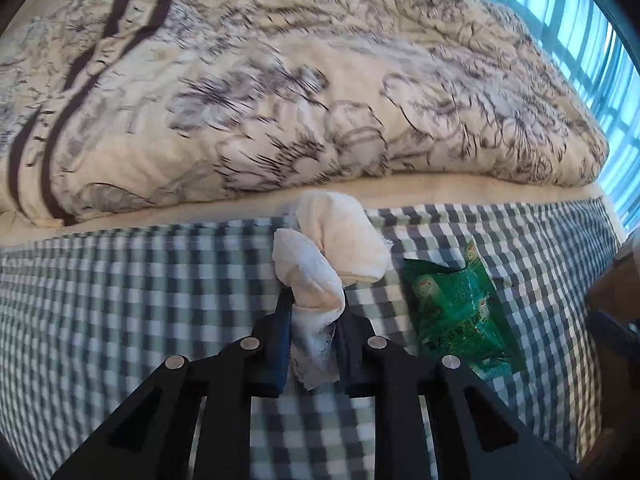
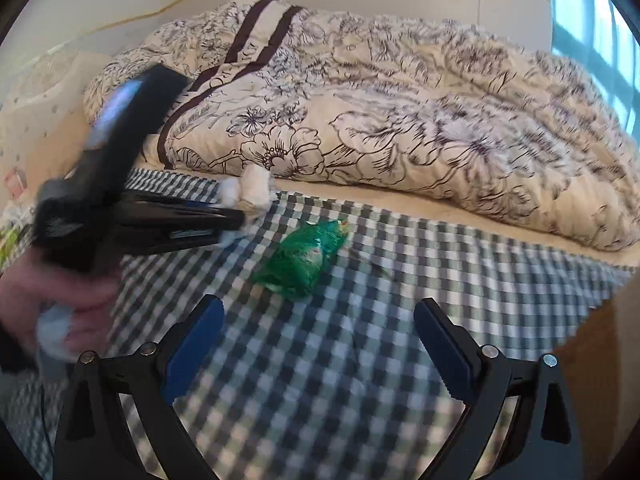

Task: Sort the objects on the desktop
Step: 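Grasp the white cloth with left tool while right tool grasps the green packet, then carry the white cloth and green packet with both tools over the box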

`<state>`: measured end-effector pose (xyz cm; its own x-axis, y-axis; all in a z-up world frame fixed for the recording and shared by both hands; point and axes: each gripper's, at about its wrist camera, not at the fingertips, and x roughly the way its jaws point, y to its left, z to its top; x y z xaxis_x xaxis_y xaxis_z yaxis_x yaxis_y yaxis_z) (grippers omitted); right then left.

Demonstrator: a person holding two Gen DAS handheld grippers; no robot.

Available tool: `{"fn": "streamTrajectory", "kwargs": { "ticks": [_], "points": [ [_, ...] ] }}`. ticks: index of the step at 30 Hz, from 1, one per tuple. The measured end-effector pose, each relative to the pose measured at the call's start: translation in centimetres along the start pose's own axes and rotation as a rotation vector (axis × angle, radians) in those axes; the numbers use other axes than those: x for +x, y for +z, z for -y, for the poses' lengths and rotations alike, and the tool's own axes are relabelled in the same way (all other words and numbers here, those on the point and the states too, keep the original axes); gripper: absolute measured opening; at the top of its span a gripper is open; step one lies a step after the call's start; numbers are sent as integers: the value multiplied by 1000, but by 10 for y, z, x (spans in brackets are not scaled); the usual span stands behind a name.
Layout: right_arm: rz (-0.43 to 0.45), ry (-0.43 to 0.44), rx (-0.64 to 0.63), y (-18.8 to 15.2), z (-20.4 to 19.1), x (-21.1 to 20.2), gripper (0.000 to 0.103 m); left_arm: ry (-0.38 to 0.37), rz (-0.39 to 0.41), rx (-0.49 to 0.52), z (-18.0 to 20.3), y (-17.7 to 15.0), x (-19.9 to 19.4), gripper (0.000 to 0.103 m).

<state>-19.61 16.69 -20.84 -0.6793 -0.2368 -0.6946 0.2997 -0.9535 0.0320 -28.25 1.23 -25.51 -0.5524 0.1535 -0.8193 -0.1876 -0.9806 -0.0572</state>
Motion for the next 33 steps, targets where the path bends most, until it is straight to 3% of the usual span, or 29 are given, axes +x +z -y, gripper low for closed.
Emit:
{"fn": "streamTrajectory", "kwargs": {
  "ticks": [4,9,10,11,13,20,24,33],
  "points": [
    [32,23,51,14,-8,23,96,28,43,-43,-20,-6,-22,19],
    [-21,2,128,27,-8,56,93,47,65,-53,-41,-12,-44,19],
    [-24,8,144,28,-7,59,80,46,68,-60,-44,-10,-46,19],
    [-31,13,156,28,-5,61,60,46,72,-65,-47,-10,-49,19],
    [-68,14,165,26,-4,68,45,50,80,-70,-52,-11,-56,19],
    [-87,62,180,23,-10,60,36,44,95,-74,-52,-12,-70,19],
    [-74,58,113,23,-24,44,34,39,107,-67,-47,-14,-79,19],
    [36,34,58,34,-34,-40,34,30,159,-62,-31,-19,-122,19]
  ]
}}
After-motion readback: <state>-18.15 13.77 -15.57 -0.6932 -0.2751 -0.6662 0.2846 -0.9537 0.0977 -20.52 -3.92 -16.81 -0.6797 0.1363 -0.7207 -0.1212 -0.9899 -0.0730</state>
